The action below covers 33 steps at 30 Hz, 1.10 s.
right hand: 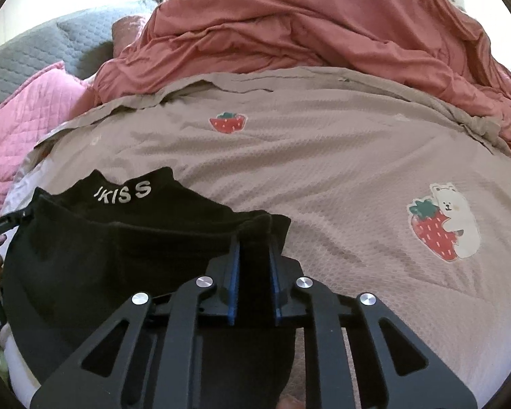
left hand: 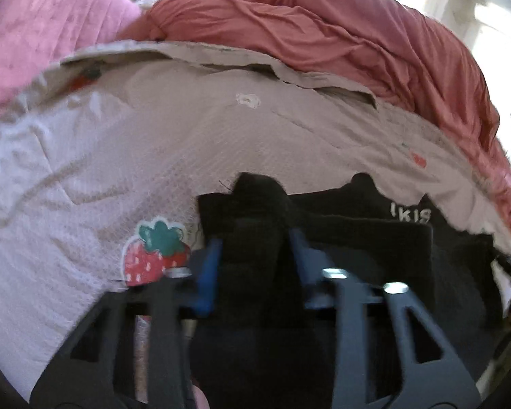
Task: Fold small clothes
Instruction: 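Press the folded edge flat with both tools and release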
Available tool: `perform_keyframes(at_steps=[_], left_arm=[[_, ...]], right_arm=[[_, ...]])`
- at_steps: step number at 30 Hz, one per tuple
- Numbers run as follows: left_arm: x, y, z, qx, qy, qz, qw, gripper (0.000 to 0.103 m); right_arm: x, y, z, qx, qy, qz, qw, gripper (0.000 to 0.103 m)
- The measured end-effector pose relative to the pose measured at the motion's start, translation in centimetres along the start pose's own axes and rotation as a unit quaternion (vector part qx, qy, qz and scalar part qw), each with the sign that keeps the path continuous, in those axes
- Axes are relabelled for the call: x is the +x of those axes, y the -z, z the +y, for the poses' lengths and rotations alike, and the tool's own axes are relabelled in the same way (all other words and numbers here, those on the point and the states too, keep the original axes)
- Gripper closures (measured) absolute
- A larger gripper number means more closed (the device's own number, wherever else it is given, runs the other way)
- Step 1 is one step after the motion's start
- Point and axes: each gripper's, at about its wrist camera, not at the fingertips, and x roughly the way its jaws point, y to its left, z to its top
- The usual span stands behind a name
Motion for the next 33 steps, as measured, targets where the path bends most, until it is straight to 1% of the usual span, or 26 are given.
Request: perform_keyframes(at_steps=[2,4,5,9,10,13,15,17,18,20,21,23,25,26,27,29,30,32,33], left_arm=[[-0.6,0.1,-0.6,0.021,-0.007,-0.014,0.9997,0.093],[-1.3,-0.1,-0.6,0.022,-0.006,-0.029,0.9993,0.095],[-1.8,-0.3,-0.4,0.016,-0.003,-0.038,0.9991,0.095],[-4.2,-1.2,0.9,-0.030,0.042,-0.079,0.9955,0.095],[-4.6,-1.4,0.9,-0.034,0.045,-0.090,0.9943,0.095],[-5.1,-1.6,0.3,-0.025,0.037,-0.112,0.9927,0.096],[-4.9,-2.0,0.4,-0.031,0.025,-0.122,0.9918,0.097],[-4.0,-2.2,0.8,-0.041,0.019,-0.113,0.9926,0.097],[-2.9,-2.2,1.1,-0.043,0.007,-0.096,0.9944,0.096],[-1.3,-1.7,1.5,-0.047,-0.002,-0.070,0.9964,0.095],[0.0,-1.4,1.6,-0.048,-0.012,-0.043,0.9978,0.094],[1.3,-1.0,1.8,-0.054,-0.021,-0.016,0.9982,0.092],[1.1,-1.0,2.4,-0.067,-0.013,-0.021,0.9975,0.086],[0.9,-1.1,2.7,-0.073,-0.016,-0.025,0.9969,0.077],[0.7,-1.0,3.2,-0.083,-0.018,-0.027,0.9960,0.073],[0.3,-0.7,4.0,-0.106,-0.005,-0.033,0.9938,0.072],[0.0,-0.7,4.2,-0.110,-0.004,-0.038,0.9933,0.072],[-1.1,-0.7,4.1,-0.106,-0.012,-0.052,0.9929,0.072],[-2.1,-0.5,4.0,-0.098,-0.025,-0.061,0.9930,0.072]], right_arm=[[0.0,0.2,-0.3,0.011,0.003,-0.001,1.000,0.091],[-0.3,0.2,-0.6,0.020,0.002,-0.006,1.000,0.093],[-0.6,0.2,-0.8,0.024,0.003,-0.010,1.000,0.093],[-2.0,-0.3,-1.9,0.060,-0.010,-0.036,0.997,0.093],[-2.2,-0.6,-2.1,0.068,-0.014,-0.042,0.997,0.093],[-2.0,-1.4,-2.2,0.081,-0.015,-0.050,0.995,0.093],[-1.5,-1.8,-2.2,0.083,-0.014,-0.053,0.995,0.093],[-0.6,-2.0,-2.3,0.084,-0.005,-0.047,0.995,0.093],[-0.1,-2.0,-2.4,0.085,0.003,-0.039,0.996,0.093],[1.4,-1.8,-2.4,0.087,0.019,-0.007,0.996,0.093],[2.2,-1.5,-2.5,0.089,0.029,0.012,0.996,0.093],[3.1,-1.1,-2.4,0.085,0.040,0.028,0.995,0.093],[3.2,-0.9,-2.2,0.084,0.044,0.028,0.995,0.092],[3.2,-0.9,-2.3,0.086,0.045,0.027,0.995,0.092],[3.2,-0.8,-2.5,0.090,0.047,0.027,0.994,0.089],[3.3,-0.8,-2.7,0.097,0.049,0.029,0.994,0.086],[3.1,-0.7,-2.9,0.103,0.049,0.030,0.993,0.085],[2.6,-0.5,-3.1,0.108,0.052,0.028,0.992,0.080],[2.0,-0.5,-3.2,0.111,0.054,0.025,0.992,0.079]])
